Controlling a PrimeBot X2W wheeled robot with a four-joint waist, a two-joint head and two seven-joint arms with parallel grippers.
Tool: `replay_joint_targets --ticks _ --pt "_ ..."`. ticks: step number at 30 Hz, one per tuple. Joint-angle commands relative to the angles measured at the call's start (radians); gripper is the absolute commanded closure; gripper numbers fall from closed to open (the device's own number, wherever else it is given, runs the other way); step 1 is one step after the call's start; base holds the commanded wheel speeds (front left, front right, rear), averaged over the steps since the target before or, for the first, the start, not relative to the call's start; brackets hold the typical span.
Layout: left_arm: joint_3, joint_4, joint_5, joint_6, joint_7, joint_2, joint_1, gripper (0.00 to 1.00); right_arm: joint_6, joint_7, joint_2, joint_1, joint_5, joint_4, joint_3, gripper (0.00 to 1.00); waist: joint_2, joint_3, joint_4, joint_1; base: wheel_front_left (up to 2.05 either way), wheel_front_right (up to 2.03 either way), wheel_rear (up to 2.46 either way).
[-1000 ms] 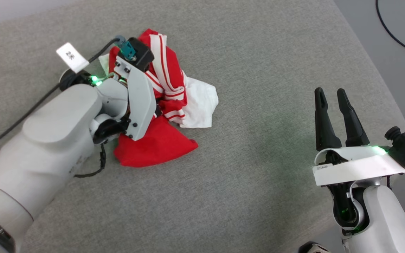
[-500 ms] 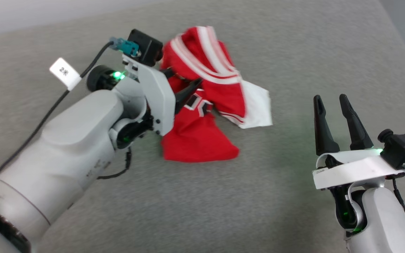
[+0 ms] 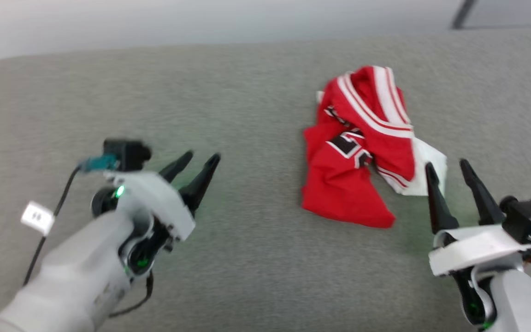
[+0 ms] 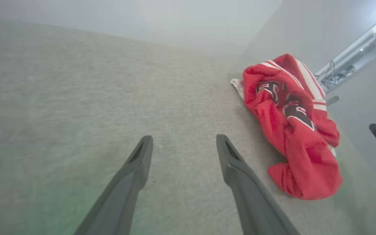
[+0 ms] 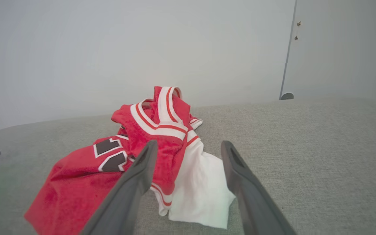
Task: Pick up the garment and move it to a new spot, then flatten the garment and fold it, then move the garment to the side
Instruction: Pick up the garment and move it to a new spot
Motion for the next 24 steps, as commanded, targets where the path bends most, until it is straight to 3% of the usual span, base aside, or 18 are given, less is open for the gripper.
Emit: replay_joint_targets --ticks 1,5,7,14,24 --pt "0.018 0.007 -0.019 0.003 -0.020 0.004 0.057 0.00 0.000 0.000 -0.021 0.030 -0.004 0.005 -0.009 0.00 0.0000 -0.096 0.129 0.0000 0.00 0.00 0.00" --pt "0.088 0.017 -0.016 0.003 -0.039 0.026 0.153 0.00 0.000 0.013 -0.048 0.066 -0.004 0.000 -0.029 0.00 0.0000 -0.122 0.167 0.0000 0.00 0.00 0.00" --pt "0.174 0.018 0.024 0.003 -0.040 0.037 0.199 0.00 0.000 0.022 -0.059 0.080 -0.003 -0.008 -0.037 0.00 0.0000 -0.132 0.178 0.0000 0.00 0.00 0.00" --pt "0.499 -0.060 0.313 0.082 -0.038 0.025 0.450 0.00 0.000 0.046 -0.088 0.160 -0.003 -0.038 -0.081 0.00 0.0000 -0.175 0.189 0.0000 0.00 0.00 0.00" --pt "0.773 -0.299 0.640 0.140 -0.038 -0.032 0.727 0.00 0.000 0.072 -0.094 0.267 0.009 -0.094 -0.147 0.00 0.0000 -0.235 0.169 0.0000 0.00 0.00 0.00"
